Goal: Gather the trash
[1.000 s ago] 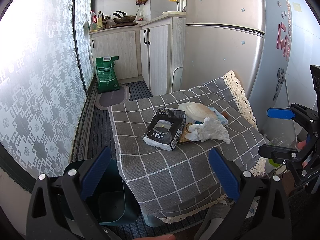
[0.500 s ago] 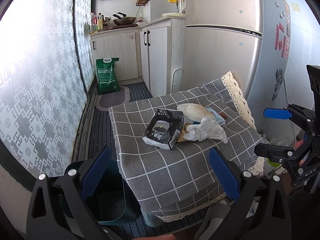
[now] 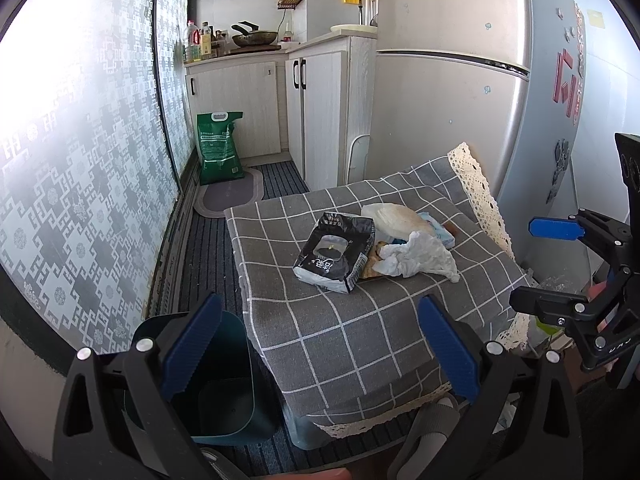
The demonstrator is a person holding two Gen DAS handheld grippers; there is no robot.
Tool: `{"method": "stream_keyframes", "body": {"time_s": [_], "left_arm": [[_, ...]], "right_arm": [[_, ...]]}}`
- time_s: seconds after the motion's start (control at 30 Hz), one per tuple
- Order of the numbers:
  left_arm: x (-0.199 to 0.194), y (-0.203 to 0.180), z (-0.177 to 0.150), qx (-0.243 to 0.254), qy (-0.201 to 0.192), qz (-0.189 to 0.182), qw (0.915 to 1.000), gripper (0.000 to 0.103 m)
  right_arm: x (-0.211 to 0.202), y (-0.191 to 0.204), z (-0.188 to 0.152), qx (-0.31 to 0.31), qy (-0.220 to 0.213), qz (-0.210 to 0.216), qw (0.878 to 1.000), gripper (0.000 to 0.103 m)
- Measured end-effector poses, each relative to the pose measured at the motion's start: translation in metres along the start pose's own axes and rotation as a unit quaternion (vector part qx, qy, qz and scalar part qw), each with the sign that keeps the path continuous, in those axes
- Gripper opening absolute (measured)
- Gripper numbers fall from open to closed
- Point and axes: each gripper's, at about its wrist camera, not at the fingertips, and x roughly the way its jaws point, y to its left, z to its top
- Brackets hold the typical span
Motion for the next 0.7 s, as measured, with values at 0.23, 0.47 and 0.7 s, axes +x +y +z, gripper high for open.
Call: {"method": "stream_keyframes", "body": {"time_s": [0.23, 0.47, 0.7], "left_arm": [[-0.0021, 0.0031, -0.0028, -0.004, 0.0, 0.0, 1.0, 0.1], [-0.0026, 0.0033, -0.0035, -0.004, -0.001, -0.001, 1.0, 0.1], [-0.0026, 0.0034, -0.0032, -0.004, -0.001, 0.0, 1.0, 0.1]], "right_arm": [[0.0004, 0.0024, -0.0004, -0.002, 0.001, 0.001, 1.0, 0.1], [0.0007, 0.0026, -0.0007, -0.001, 0.001, 0.0, 1.0, 0.1], [0.0007, 0.0028, -0.0006, -0.001, 0.001, 0.0, 1.0, 0.1]]}}
